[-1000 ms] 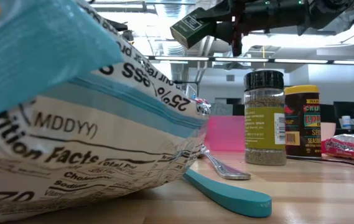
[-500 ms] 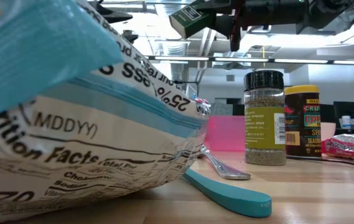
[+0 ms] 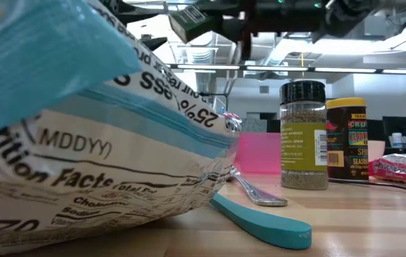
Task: Pick & Place Food Item
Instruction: Put the black spice can into the blue bin
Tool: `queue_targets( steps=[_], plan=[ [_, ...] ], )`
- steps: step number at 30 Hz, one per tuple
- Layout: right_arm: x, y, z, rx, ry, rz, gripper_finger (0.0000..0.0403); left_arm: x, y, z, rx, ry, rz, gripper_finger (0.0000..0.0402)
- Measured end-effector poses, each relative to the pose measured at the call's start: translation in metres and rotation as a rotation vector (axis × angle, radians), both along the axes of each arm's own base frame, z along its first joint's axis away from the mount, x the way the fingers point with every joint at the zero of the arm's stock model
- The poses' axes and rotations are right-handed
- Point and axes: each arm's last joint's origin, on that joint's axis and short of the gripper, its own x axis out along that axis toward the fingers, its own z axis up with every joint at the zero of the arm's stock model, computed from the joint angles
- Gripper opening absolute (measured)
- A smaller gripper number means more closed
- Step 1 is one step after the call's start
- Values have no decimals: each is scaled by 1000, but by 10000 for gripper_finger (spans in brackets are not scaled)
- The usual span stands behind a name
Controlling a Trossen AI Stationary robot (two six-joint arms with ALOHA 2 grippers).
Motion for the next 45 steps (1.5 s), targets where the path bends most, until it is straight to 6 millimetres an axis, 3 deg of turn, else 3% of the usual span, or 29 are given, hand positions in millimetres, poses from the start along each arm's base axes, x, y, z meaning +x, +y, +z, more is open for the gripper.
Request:
queue_targets(
  steps=[4,8,16,27,33,41,45],
  plan=[
    [12,-4,2,7,27,4,137,0,0,-1,5,13,-5,250],
    [23,-5,2,8,30,9,120,1,-3,-1,22,4,-17,255],
    [41,-5,4,7,39,43,128,2,-9,-1,60,-2,43,258],
    [41,-5,7,9,54,42,120,2,-9,0,58,-12,67,236],
    [41,-5,6,9,55,41,141,2,-8,1,56,-17,77,208],
    [41,-5,6,9,57,39,120,2,-8,1,55,-18,84,175],
    [41,-5,6,9,57,39,152,2,-8,1,59,-18,86,162]
  ],
)
